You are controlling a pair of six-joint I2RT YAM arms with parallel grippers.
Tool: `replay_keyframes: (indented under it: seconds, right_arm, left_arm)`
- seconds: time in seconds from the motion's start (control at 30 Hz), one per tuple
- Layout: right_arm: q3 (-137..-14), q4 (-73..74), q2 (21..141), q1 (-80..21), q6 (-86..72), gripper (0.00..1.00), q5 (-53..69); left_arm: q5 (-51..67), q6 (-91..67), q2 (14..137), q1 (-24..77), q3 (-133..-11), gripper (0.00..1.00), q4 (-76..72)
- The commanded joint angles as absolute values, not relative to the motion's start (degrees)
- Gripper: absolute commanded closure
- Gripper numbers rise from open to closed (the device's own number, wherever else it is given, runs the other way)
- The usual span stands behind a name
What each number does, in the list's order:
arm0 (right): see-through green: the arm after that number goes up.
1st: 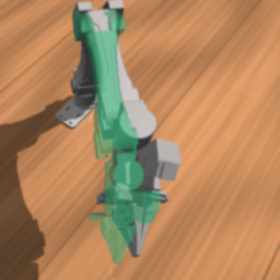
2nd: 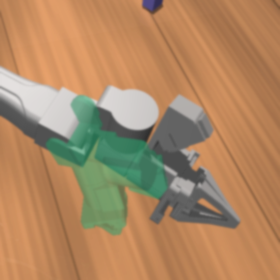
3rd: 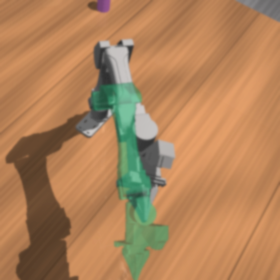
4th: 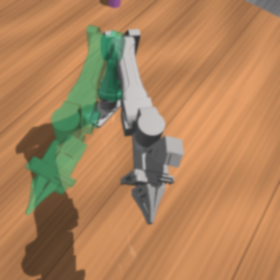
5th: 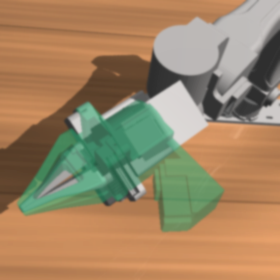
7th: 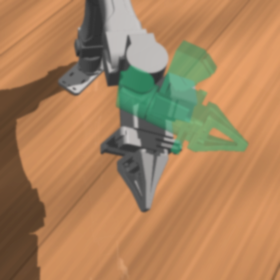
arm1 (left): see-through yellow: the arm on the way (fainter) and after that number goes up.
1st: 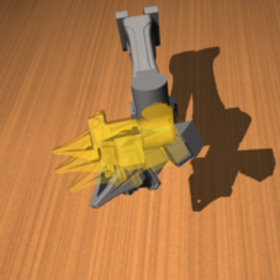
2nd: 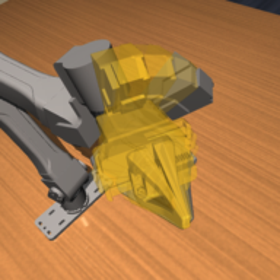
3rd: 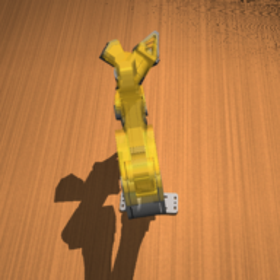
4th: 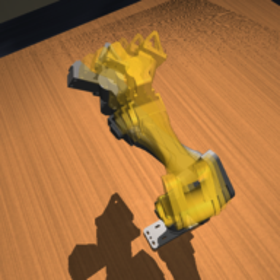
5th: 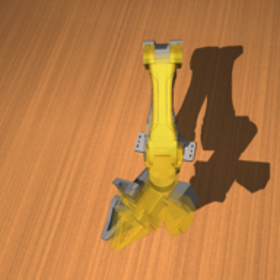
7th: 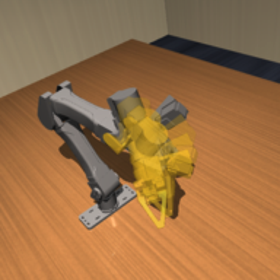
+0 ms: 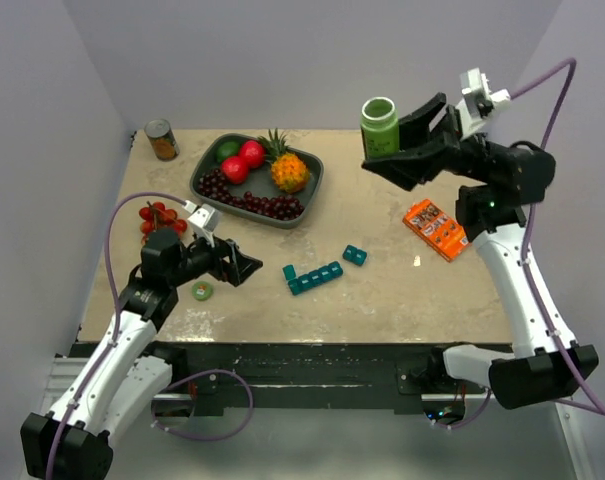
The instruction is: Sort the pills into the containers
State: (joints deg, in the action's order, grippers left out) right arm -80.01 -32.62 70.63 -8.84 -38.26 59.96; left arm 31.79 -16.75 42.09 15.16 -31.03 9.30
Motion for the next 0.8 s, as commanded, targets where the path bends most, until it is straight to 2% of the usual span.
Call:
replay_keyframes:
  seconds: [0.0,0.03,0.07,0.1,0.13,0.17,0.2,0.23,0.3,0.33,0.4,0.43,0.47,0.53,0.57,0.67,0.77]
  right_arm:
    - [-79.9,-88.7,65.3,-3.1,-75.9,1.0,71.5]
    - [-80.2,-64.6,64.5,-0.1,-69.6,1.0,67.2]
    - [-83.8,-47.8,64.3,2.9,-54.6,1.0,59.4]
    - [-87.1,-30.8,65.6,4.1,-46.7,1.0,56.3]
    - [-88.0,-21.9,65.6,3.4,-43.7,1.0,56.3]
    - [-82.4,-29.1,64.9,1.5,-51.5,1.0,58.2]
    - [-78.4,-40.9,63.0,-2.9,-58.2,1.0,65.0]
    - [-74.7,-62.0,61.5,-5.1,-62.9,1.0,67.6]
    - [-67.3,-67.0,58.9,-6.7,-62.5,1.0,75.7]
    - [-65.5,-57.7,56.8,-6.4,-57.3,1.0,78.0]
    - [-65.5,-26.6,55.5,-5.5,-18.6,1.0,77.5]
    - [-69.3,21.2,56.8,-6.6,5.0,1.0,68.3]
    - [-70.9,30.0,57.5,-9.2,25.5,1.0,64.5]
    - [-67.8,31.5,58.0,-12.4,27.2,1.0,56.7]
    - [-67.0,35.2,59.2,-13.3,36.5,1.0,56.0]
    - [-66.0,41.9,63.2,-20.0,43.9,1.0,47.9]
    - [-63.0,42.5,66.7,-26.1,46.4,1.0,41.8]
  left_arm:
    - [34.6,-14.9,40.8,15.0,-30.4,0.04,4.3]
    - [35.0,-14.8,40.7,15.0,-30.2,0.04,4.0]
    - [35.5,-14.9,40.6,15.0,-30.1,0.04,3.6]
    - [35.8,-14.9,40.5,15.0,-30.1,0.04,3.0]
    - [36.3,-14.8,40.6,15.0,-30.1,0.04,2.9]
    - [36.6,-14.2,40.2,15.0,-30.1,0.04,2.9]
    - [37.0,-13.7,39.9,15.0,-30.1,0.04,2.7]
    - [37.4,-13.4,39.5,15.0,-29.7,0.04,2.5]
    - [37.3,-12.1,38.4,15.0,-29.3,0.04,1.1]
    - [36.7,-11.8,38.2,15.0,-29.1,0.04,0.9]
    - [34.0,-11.7,38.6,15.0,-29.3,0.04,0.9]
    - [33.0,-12.0,38.8,15.0,-29.8,0.04,1.0]
    - [30.3,-13.6,39.7,15.0,-30.1,0.04,1.8]
    - [27.2,-15.7,40.6,15.0,-30.1,0.05,2.4]
    - [26.6,-18.3,41.7,15.0,-30.0,0.07,2.5]
    - [26.5,-22.0,45.3,15.0,-29.1,0.13,2.6]
    - [25.2,-20.7,49.6,15.0,-30.9,0.18,7.6]
